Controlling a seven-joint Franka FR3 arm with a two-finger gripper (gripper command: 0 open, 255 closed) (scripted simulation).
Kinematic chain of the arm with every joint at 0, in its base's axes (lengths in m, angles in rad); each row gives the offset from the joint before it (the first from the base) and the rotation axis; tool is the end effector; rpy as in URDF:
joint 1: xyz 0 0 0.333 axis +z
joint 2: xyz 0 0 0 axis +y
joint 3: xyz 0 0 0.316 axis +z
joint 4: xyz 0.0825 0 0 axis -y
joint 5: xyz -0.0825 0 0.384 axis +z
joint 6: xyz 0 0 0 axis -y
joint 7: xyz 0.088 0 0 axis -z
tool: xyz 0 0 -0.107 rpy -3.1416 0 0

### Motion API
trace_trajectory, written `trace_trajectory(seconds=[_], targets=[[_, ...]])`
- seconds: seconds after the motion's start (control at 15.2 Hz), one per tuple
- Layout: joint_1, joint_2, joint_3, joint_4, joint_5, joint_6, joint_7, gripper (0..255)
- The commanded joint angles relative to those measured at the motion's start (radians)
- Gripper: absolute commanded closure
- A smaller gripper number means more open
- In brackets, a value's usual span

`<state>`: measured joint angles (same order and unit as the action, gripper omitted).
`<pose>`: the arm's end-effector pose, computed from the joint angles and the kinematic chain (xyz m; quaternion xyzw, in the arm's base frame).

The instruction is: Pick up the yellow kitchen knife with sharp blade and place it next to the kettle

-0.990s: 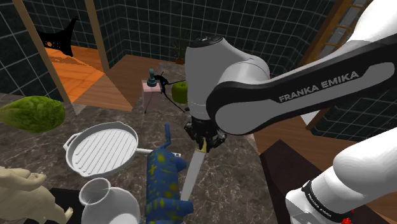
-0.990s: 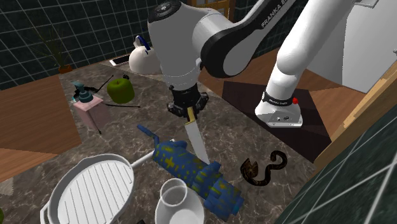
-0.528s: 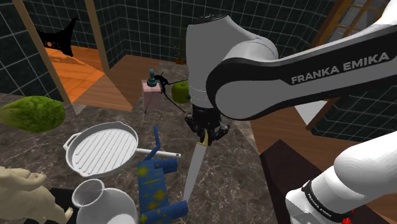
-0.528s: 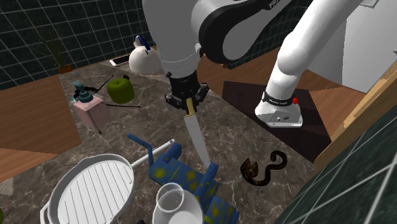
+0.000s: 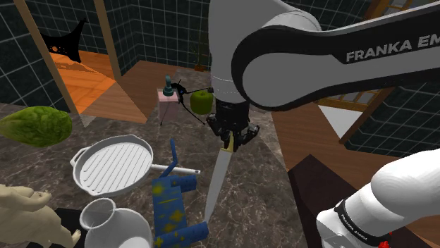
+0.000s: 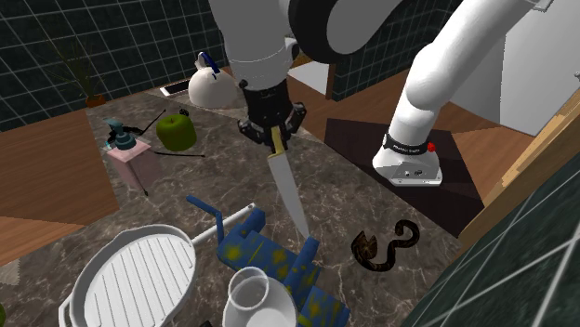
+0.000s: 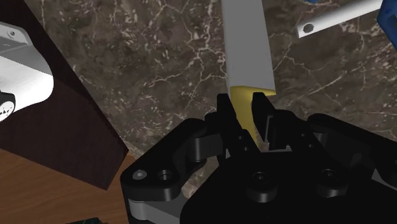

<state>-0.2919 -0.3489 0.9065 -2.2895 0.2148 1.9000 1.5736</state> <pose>0.3592 0.2866 0.4219 0.8499 -0.5199 -0.0036 0.0857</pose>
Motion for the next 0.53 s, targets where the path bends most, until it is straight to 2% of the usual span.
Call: trace_trajectory(seconds=[0.0, 0.46], targets=[[0.003, -0.012, -0.011, 0.018, 0.003, -0.029, -0.006, 255], [0.010, -0.044, -0.046, 0.089, 0.008, -0.127, -0.022, 255]])
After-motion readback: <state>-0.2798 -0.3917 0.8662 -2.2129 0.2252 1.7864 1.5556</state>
